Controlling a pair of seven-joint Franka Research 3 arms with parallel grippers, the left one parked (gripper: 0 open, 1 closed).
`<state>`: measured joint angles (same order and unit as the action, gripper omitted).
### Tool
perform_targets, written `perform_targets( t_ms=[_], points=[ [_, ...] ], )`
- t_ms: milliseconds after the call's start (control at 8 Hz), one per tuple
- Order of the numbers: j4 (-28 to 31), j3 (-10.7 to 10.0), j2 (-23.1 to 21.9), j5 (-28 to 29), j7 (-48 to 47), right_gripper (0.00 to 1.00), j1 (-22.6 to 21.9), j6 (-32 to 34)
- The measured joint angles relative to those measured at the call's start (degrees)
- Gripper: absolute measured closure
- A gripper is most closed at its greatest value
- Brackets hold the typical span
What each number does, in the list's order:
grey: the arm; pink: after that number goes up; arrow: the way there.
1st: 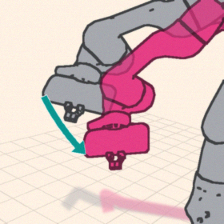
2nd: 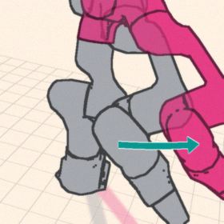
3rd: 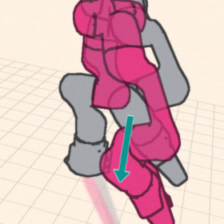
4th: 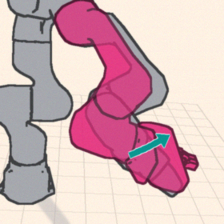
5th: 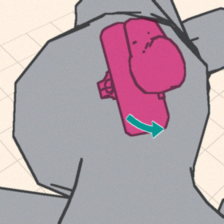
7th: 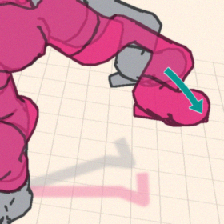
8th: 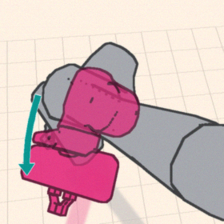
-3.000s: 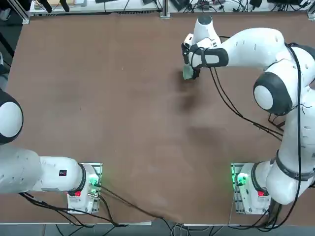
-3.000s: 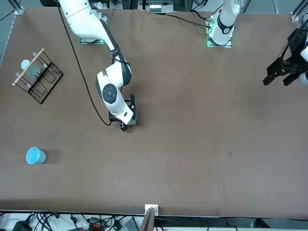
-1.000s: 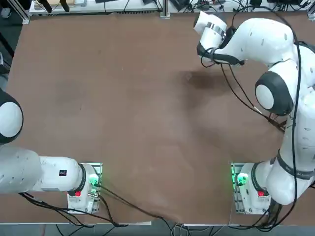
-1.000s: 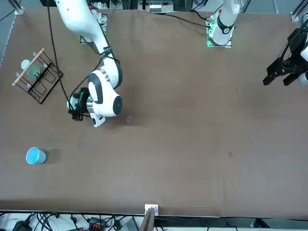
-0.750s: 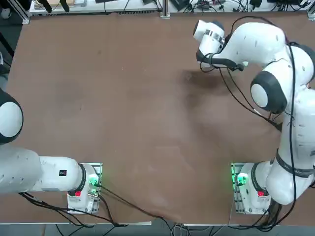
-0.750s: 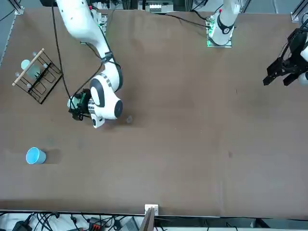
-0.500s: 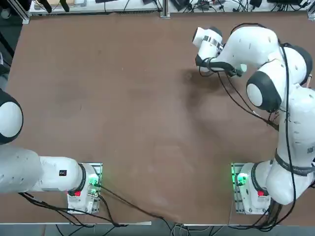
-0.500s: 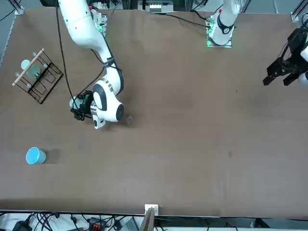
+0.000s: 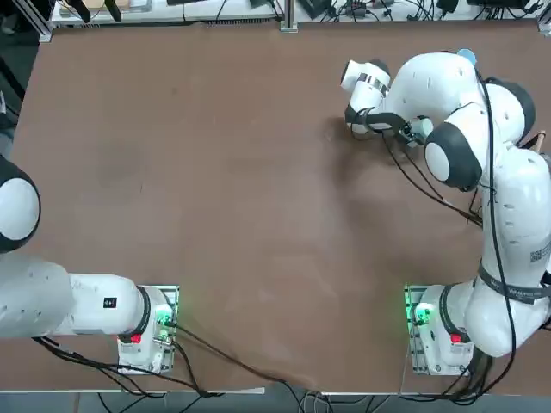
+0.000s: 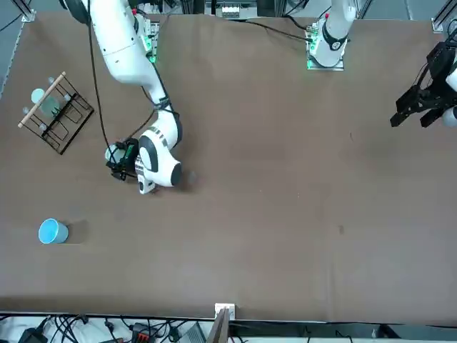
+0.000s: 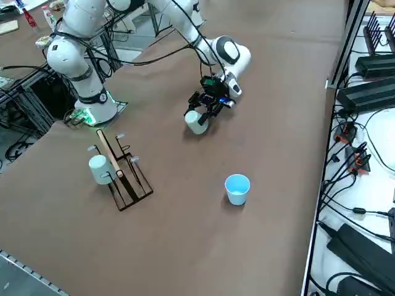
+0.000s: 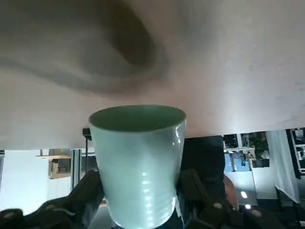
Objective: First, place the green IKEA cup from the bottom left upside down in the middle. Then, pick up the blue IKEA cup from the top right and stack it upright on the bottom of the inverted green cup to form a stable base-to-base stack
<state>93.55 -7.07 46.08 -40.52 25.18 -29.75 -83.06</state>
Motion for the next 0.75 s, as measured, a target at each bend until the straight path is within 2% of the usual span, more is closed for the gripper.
perform_targets(
  t_ms=[250, 750],
  points=[
    [-0.02, -0.02, 0.12, -0.02, 0.00, 0.14, 1.96, -1.29],
    [-0.04, 0.06, 1.33, -0.04, -0.02, 0.14, 2.19, -3.17]
  ],
)
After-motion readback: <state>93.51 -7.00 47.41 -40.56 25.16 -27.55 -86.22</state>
